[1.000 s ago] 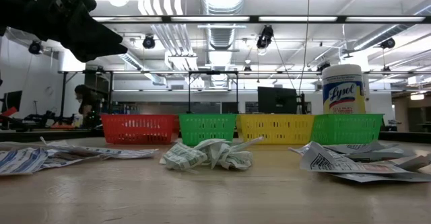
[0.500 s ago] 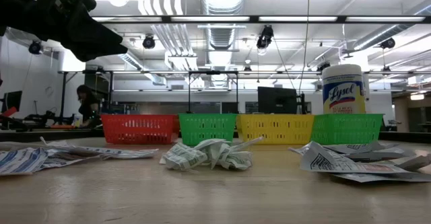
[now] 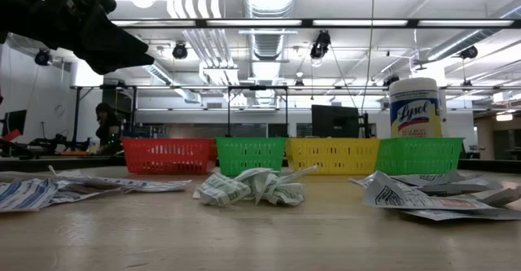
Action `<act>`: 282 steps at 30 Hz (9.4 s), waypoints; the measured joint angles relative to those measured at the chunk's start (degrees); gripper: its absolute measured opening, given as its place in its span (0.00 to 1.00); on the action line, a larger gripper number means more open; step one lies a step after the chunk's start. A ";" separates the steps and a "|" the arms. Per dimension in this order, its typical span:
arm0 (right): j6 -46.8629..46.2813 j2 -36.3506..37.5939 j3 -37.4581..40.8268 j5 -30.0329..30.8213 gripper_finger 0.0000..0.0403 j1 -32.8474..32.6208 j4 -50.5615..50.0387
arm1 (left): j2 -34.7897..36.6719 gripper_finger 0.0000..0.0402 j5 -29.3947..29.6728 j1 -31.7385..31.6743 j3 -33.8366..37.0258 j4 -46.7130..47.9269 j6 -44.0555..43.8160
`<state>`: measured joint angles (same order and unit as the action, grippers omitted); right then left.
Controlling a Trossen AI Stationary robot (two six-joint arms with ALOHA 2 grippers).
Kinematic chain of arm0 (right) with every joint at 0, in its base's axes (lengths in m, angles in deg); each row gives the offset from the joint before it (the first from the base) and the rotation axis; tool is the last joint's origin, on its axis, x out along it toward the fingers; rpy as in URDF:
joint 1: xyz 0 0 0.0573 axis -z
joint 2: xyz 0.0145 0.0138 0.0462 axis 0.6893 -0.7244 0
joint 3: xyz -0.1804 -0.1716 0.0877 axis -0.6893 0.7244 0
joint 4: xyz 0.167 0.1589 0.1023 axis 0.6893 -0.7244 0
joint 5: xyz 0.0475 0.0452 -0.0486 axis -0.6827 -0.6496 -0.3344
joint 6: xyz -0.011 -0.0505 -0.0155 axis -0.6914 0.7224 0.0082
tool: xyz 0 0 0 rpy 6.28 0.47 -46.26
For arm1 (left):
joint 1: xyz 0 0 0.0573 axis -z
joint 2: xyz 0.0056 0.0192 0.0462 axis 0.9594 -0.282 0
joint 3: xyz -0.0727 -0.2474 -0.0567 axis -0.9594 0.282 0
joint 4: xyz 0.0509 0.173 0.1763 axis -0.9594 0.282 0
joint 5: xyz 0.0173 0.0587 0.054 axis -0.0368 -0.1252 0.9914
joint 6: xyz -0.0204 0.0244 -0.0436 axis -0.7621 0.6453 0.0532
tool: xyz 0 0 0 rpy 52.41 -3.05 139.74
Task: Pick & Place First Aid Supplies
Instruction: Put the alcohol pad into the red basket
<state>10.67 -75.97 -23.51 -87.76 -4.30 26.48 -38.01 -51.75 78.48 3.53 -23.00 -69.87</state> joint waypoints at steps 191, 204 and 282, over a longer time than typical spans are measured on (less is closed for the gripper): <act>-6.50 -8.11 -4.86 10.35 0.34 -3.27 -24.61 | 0.02 0.44 0.02 0.00 0.02 1.33 3.54; -8.67 -7.76 -3.10 10.23 0.34 -5.18 -22.51 | 0.00 0.44 0.02 0.00 0.02 1.25 3.56; -42.80 18.09 19.77 -5.24 0.34 2.78 -2.23 | -0.14 0.44 0.26 -0.02 0.02 1.20 3.98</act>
<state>-32.13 -57.88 -3.74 -93.00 -1.52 24.25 -38.15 -51.49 78.46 3.55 -21.80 -65.90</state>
